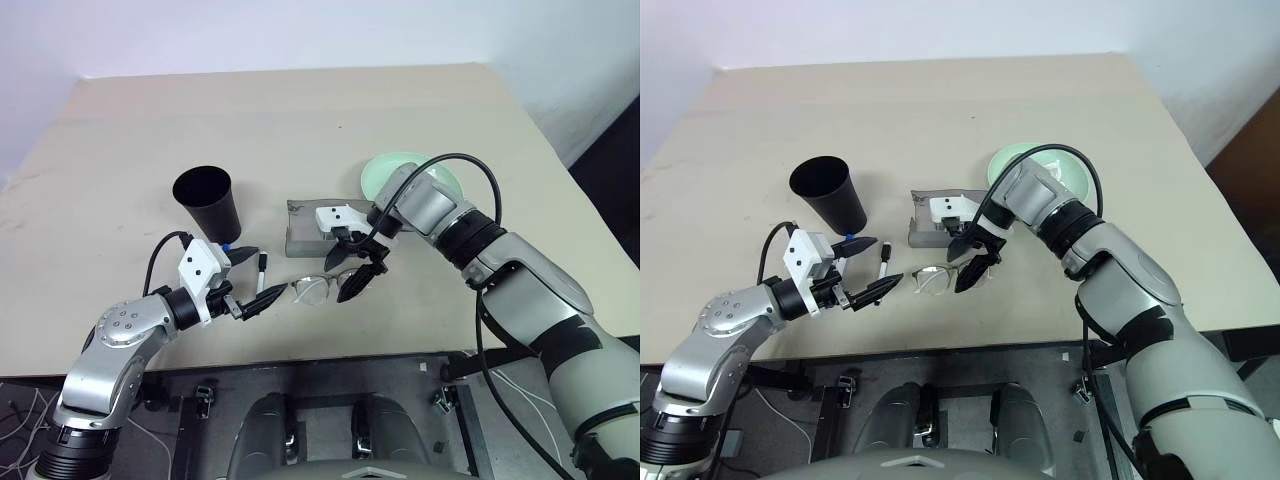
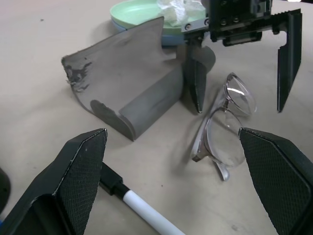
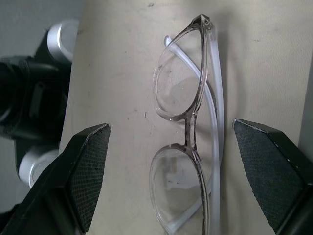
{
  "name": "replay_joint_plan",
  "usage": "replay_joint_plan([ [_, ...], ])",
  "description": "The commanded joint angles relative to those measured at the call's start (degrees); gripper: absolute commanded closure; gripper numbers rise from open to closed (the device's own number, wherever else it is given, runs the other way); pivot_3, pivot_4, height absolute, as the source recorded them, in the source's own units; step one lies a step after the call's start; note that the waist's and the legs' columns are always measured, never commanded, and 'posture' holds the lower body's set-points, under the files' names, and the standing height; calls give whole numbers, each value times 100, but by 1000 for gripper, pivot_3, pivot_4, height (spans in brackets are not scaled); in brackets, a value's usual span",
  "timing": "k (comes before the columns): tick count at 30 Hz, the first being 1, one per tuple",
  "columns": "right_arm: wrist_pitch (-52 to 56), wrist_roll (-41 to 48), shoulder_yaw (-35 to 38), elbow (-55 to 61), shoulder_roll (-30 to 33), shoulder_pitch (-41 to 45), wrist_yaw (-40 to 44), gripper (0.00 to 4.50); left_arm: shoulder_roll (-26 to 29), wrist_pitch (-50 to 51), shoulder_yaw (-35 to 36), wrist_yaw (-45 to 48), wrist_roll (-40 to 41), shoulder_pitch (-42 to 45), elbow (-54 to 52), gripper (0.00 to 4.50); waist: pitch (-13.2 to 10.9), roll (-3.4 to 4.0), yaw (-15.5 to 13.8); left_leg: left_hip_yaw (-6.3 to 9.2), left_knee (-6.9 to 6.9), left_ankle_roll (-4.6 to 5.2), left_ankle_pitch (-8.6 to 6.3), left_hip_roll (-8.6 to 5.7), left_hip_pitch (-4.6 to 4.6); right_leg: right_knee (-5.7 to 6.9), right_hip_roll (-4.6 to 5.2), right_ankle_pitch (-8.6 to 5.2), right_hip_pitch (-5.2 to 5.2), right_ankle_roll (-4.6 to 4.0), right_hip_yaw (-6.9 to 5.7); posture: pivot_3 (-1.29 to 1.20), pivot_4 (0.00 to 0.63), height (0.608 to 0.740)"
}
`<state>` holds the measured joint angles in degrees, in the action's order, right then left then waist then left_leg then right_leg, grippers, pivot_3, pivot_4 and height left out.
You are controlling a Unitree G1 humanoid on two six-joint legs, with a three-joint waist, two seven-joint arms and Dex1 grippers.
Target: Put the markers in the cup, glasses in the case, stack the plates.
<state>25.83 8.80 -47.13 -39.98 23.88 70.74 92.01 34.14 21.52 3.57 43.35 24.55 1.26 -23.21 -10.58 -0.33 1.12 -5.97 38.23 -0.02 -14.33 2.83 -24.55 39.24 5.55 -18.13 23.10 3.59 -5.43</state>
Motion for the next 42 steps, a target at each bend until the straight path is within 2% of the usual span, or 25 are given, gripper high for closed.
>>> replay_joint_plan([
  [1, -152, 152, -148, 18, 51, 173, 49, 664, -36, -64, 19, -62, 17, -14, -277, 0, 0, 0, 2, 0, 0, 0, 0, 0, 0, 0, 0, 0, 0, 0, 0, 0, 150, 701],
  [2, -181, 156, -185, 2, 58, 183, 49, 850, -42, -61, 22, -68, 18, -25, -285, 0, 0, 0, 3, 0, 0, 0, 0, 0, 0, 0, 0, 0, 0, 0, 0, 0, 150, 701],
  [12, -224, 86, -376, -282, -37, 334, 49, 850, -79, -101, -2, -96, -24, -17, -232, 0, 0, 0, 4, 0, -1, 0, 0, 1, 0, 0, 0, 0, 2, -1, 2, 0, 150, 701],
  [13, -217, 88, -377, -304, -54, 352, 49, 1205, -81, -103, -5, -97, -24, -16, -234, 0, 0, 1, 5, 0, -1, 0, 0, 1, 0, 0, 0, 0, 2, -1, 2, 0, 150, 701],
  [15, -200, 86, -368, -374, -96, 389, 49, 1640, -83, -103, -21, -105, -34, -7, -240, 0, 0, 1, 5, 0, -1, 0, 0, 1, 0, 0, 0, 0, 2, -1, 2, 0, 150, 701],
  [31, 50, 397, -630, -308, -115, 535, 49, 1640, -79, -63, -43, -129, -1, 14, -292, 0, -1, 2, 7, 1, -2, 0, -1, 1, -2, 0, 2, 1, 6, -2, 3, 0, 150, 701],
  [35, -2, 420, -732, -210, 8, 544, 49, 2463, -133, -71, -48, -148, 12, 54, -231, 0, -1, 2, 3, 1, -2, 0, -1, 1, -5, -1, 4, 1, 8, -3, 3, 0, 150, 701],
  [42, 366, 632, -781, -68, 56, 590, 49, 2463, -209, -116, -111, -141, -56, 92, -129, 0, -1, 2, 10, 2, -3, 0, -1, 1, -8, -2, 4, 1, 12, -3, 3, 0, 150, 701],
])
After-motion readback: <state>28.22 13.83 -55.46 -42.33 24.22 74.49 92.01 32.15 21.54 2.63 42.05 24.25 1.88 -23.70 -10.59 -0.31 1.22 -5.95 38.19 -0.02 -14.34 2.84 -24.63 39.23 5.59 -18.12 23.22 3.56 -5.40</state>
